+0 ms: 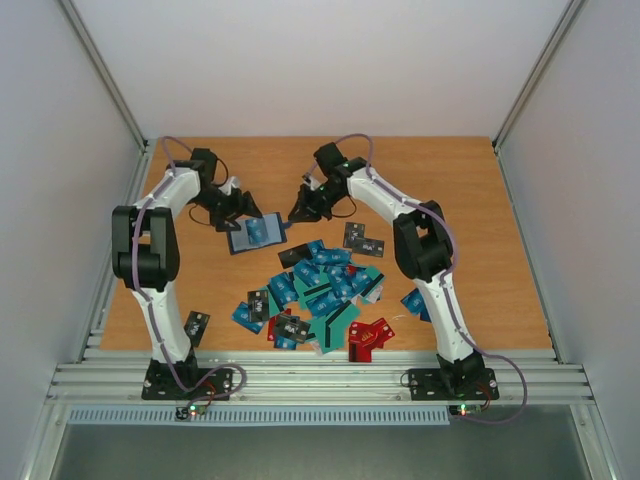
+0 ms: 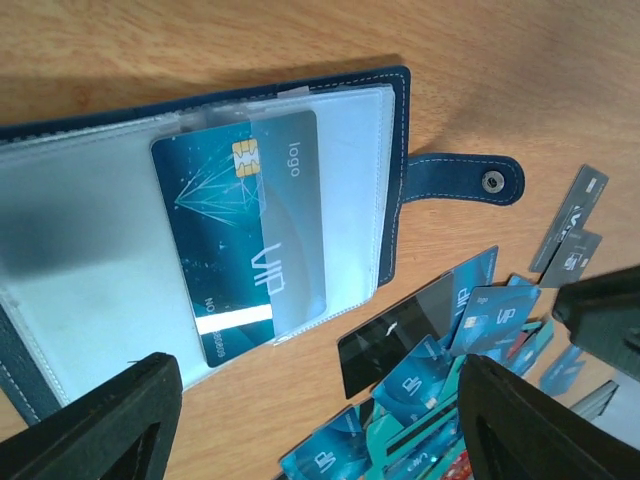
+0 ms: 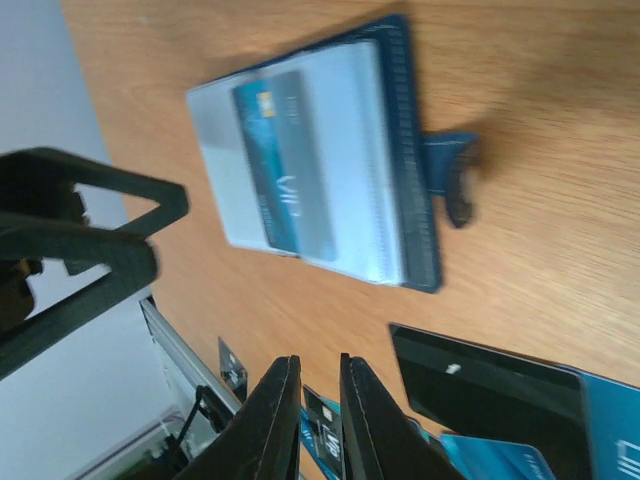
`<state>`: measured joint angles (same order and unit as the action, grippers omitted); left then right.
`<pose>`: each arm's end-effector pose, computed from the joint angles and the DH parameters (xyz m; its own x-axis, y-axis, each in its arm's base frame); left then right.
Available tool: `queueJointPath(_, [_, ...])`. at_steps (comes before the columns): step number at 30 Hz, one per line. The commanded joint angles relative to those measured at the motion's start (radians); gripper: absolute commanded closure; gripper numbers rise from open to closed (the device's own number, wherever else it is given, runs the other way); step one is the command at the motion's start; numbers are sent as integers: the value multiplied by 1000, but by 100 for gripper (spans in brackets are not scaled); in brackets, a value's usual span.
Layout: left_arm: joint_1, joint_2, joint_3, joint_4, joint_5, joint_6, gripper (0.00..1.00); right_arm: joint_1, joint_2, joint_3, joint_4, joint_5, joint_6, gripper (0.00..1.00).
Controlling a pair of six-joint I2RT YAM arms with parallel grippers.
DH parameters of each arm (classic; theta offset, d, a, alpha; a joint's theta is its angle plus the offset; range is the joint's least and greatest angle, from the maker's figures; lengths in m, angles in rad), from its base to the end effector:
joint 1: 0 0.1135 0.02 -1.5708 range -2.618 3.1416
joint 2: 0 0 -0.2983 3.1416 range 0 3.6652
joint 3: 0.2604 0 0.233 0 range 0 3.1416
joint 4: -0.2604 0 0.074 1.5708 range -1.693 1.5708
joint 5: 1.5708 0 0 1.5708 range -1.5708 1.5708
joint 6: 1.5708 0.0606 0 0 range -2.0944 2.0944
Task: Put the credit cards into the card holder
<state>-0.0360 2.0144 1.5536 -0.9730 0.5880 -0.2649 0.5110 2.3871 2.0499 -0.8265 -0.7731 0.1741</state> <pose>0.3919 -0.0478 0.2133 -0.9831 -0.1826 0.0121 -0.1572 0.8092 -0.5661 0.4295 0.2893 0.1922 -0.8913 -0.3576 -0.2789 -0.4435 0.5595 0.7002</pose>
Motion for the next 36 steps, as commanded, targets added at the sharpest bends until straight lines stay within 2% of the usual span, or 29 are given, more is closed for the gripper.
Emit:
queueJointPath(1, [-1,-36,-22,29,-19,16,27,42,39,92,-54,44,-76,87])
queueJointPath(8, [-9,-21,-64,92,-37,18,39,73,132,222,-98,73,-98,87])
queueJointPath(13, [-15,-2,-80,143,-35,14,44,74,177,272,-131,88,-105,87])
queueJointPath(21, [-32,46,-50,151,-61,13,45,73,211,286,-141,83,-106,87])
queueJointPath(27, [-38,51,-36,133,-133,12,46,73,226,295,-141,70,-105,87])
queueJointPath(36, [-51,84,-12,127,-114,13,46,73,251,304,-145,56,-100,87])
